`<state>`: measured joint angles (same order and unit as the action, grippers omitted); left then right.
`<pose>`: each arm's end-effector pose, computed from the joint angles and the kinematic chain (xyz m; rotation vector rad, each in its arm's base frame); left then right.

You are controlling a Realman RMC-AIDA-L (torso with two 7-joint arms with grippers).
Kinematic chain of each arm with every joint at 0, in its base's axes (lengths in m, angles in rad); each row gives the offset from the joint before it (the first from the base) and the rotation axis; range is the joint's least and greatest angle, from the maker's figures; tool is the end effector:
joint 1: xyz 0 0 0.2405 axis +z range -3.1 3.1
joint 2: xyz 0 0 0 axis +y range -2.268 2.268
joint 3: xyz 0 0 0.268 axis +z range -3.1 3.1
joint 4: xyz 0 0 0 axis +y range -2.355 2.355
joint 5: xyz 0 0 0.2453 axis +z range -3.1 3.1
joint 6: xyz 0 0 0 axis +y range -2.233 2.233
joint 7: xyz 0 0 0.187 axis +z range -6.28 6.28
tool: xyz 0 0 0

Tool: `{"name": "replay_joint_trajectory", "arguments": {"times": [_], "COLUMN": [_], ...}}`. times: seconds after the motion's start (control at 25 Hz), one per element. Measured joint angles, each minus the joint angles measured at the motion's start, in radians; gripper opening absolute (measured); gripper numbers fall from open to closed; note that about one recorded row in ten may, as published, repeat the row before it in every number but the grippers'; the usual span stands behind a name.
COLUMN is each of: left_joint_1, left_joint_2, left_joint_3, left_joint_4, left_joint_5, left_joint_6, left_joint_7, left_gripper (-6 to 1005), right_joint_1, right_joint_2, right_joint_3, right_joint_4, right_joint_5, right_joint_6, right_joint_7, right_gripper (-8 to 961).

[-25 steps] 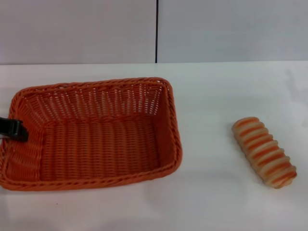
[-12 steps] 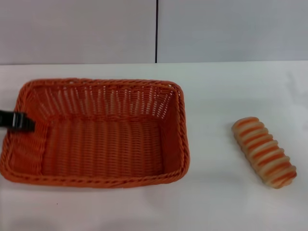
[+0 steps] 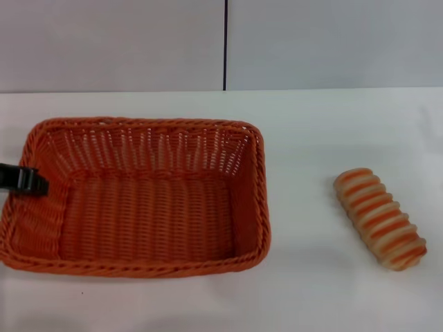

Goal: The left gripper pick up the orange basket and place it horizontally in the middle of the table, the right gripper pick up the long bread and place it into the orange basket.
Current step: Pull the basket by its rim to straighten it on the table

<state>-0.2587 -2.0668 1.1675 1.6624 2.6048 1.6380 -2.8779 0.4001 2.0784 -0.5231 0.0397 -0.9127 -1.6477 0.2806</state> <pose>-0.2821 0.3478 0.0550 -2.0332 -1.5306 0.2313 0.3426 0.3404 0.0108 -1.4647 0.3260 0.9781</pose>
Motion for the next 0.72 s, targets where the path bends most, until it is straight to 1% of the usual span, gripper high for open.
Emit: {"name": "replay_joint_trajectory", "arguments": {"times": [0.28, 0.36, 0.4, 0.44, 0.64, 0.72], "left_joint_1": [-0.007, -0.011, -0.011, -0.013, -0.016, -0.017], "left_joint_2": [-0.006, -0.004, -0.004, -0.002, 0.003, 0.003], "left_joint_3": [-0.003, -0.033, -0.033, -0.056, -0.080, -0.088], "left_joint_4": [-0.020, -0.046, -0.046, -0.070, -0.108, -0.109], "left_joint_5": [-0.036, -0.093, -0.093, -0.129, -0.144, -0.144], "left_joint_6": [0.015, 0.032, 0.032, 0.036, 0.026, 0.022], "left_joint_7": [-0.002, -0.003, -0.003, -0.003, 0.002, 0.005], "left_gripper": [217, 238, 248, 258, 310, 428], "right_joint_1": [0.000, 0.000, 0.000, 0.000, 0.000, -0.001], "right_joint_2": [0.000, 0.000, 0.000, 0.000, 0.000, 0.000], "right_joint_3": [0.000, 0.000, 0.000, 0.000, 0.000, 0.000], "right_joint_4": [-0.004, -0.004, -0.004, -0.004, -0.004, -0.004], "right_joint_5": [0.001, 0.001, 0.001, 0.002, 0.002, 0.002], "right_joint_6": [-0.001, -0.002, -0.002, -0.002, -0.001, -0.001], "right_joint_7": [0.000, 0.000, 0.000, 0.000, -0.001, -0.002], "right_gripper": [631, 631, 631, 631, 630, 630]}}
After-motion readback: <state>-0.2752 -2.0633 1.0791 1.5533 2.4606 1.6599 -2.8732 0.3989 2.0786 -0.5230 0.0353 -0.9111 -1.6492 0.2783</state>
